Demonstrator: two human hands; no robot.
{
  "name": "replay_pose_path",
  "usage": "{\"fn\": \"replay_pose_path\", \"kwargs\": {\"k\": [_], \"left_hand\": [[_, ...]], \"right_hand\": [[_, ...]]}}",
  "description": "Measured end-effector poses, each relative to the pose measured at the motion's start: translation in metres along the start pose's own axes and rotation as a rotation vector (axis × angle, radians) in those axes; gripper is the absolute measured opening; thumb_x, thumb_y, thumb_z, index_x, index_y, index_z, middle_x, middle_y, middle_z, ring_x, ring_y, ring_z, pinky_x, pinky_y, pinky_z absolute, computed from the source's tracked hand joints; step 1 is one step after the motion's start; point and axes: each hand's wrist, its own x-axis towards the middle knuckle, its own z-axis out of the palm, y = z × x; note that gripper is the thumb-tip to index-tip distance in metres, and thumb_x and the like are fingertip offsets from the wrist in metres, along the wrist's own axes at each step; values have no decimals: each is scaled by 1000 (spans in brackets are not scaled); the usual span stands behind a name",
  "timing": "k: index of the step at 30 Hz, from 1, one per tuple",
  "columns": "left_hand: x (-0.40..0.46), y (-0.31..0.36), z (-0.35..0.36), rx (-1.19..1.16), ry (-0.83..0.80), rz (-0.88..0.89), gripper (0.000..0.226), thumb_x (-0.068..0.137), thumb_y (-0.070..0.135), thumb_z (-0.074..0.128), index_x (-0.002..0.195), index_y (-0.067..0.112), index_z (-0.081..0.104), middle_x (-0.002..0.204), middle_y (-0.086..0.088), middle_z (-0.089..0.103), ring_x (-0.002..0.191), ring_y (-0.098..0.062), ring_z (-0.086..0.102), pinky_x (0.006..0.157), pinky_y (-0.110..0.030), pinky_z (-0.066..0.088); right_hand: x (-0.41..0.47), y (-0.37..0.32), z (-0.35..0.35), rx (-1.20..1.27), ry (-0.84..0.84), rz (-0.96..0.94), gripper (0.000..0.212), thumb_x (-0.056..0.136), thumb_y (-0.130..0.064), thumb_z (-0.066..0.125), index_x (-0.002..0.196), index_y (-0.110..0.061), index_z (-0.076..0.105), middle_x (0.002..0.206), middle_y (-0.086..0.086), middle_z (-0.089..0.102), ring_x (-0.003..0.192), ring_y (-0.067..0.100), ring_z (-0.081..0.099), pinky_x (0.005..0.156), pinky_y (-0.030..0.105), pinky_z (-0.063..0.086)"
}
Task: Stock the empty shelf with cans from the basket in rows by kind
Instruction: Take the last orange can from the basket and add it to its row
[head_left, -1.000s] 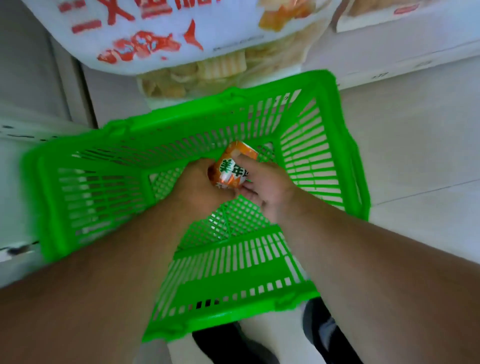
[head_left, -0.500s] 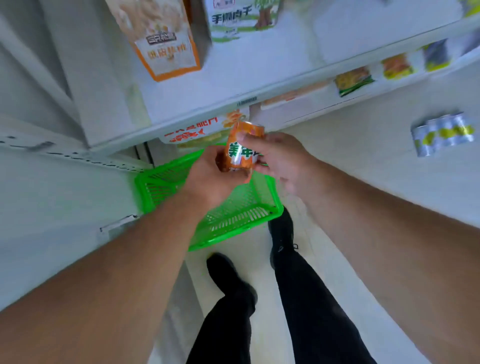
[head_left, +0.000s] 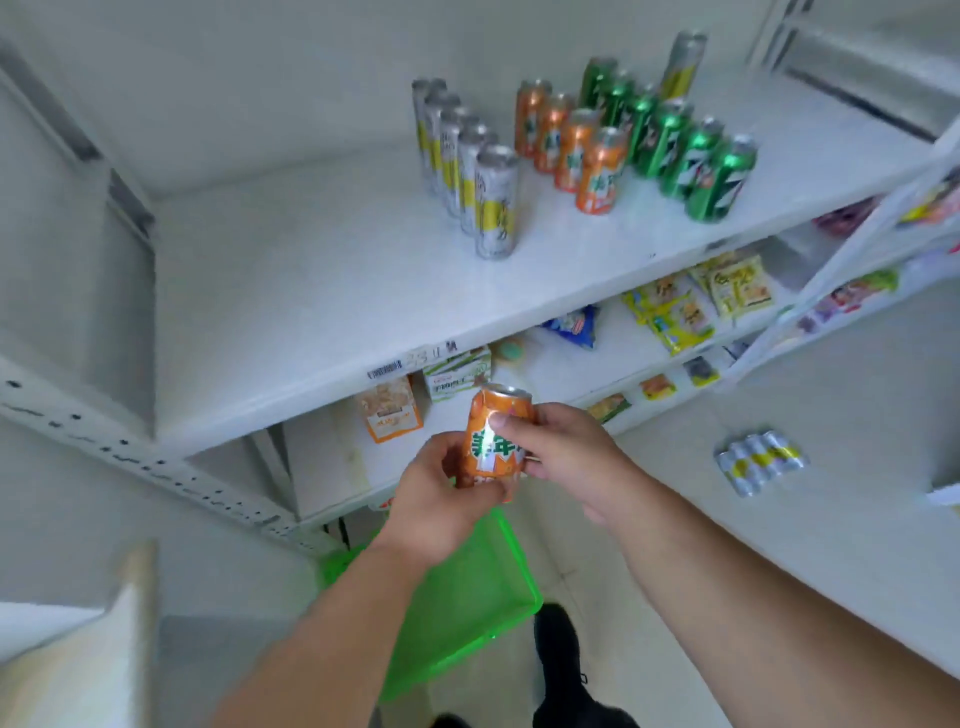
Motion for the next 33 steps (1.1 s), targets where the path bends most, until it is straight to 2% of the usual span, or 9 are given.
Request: {"fn": "replay_pose_path", "kwargs": {"k": [3, 7, 11, 15, 19, 22, 28, 33], "left_hand": [[-11, 40, -2, -8, 10, 72, 51, 65, 23, 91, 107, 28, 62, 95, 3, 76, 87, -14, 73, 78, -30, 60], [-13, 79, 2, -18, 27, 134, 47, 71, 14, 89, 106, 25, 61, 95, 1, 76, 84, -13, 73, 71, -25, 60], [-1, 104, 17, -18, 62, 164, 49, 69, 17, 90, 109, 26, 62, 95, 4, 77, 88, -12, 74, 79, -25, 60], [20, 128, 52, -27, 105, 191, 51, 71, 17, 90, 110, 29, 60, 95, 6, 76, 88, -9, 72, 70, -15, 55], [50, 156, 105, -56, 135, 199, 55, 72, 16, 90, 116, 29, 58, 97, 5, 76, 88, -8, 72, 72, -17, 55], [75, 173, 147, -81, 171, 203, 57, 72, 16, 90, 118, 28, 58, 98, 6, 76, 91, -10, 73, 79, -25, 59], [118, 190, 202, -62, 232, 196, 57, 70, 21, 92, 115, 32, 59, 99, 9, 75, 96, -12, 72, 87, -33, 59], [145, 196, 218, 16, 266, 178, 57, 69, 26, 92, 114, 34, 58, 97, 12, 73, 95, -8, 68, 83, -28, 55]], "right_hand": [[-21, -37, -7, 16, 41, -82, 25, 82, -38, 85, 92, -15, 80, 102, 22, 78, 104, 43, 72, 100, 59, 55], [-33, -73, -18, 36, 30, -168, 17, 90, -27, 80, 100, -13, 78, 99, 13, 81, 100, 35, 76, 97, 51, 59], [-25, -95, -42, 21, 3, -217, 16, 90, -28, 80, 99, -15, 79, 97, 7, 81, 95, 25, 79, 95, 49, 60], [-5, -109, -81, 19, -6, -252, 22, 86, -32, 82, 102, -17, 78, 98, 4, 82, 95, 23, 79, 95, 49, 60], [21, -125, -137, 9, -12, -282, 21, 86, -26, 83, 103, -16, 76, 96, 3, 82, 92, 21, 79, 90, 44, 63], [41, -138, -184, 16, -22, -286, 26, 85, -22, 85, 107, -15, 73, 97, 3, 81, 91, 20, 79, 85, 39, 64], [76, -152, -246, -32, -66, -290, 21, 84, -23, 86, 99, -25, 70, 98, -3, 81, 88, 12, 78, 82, 32, 63], [106, -156, -265, -52, -72, -243, 28, 82, -25, 86, 105, -22, 71, 98, -4, 81, 91, 14, 78, 89, 40, 63]]}}
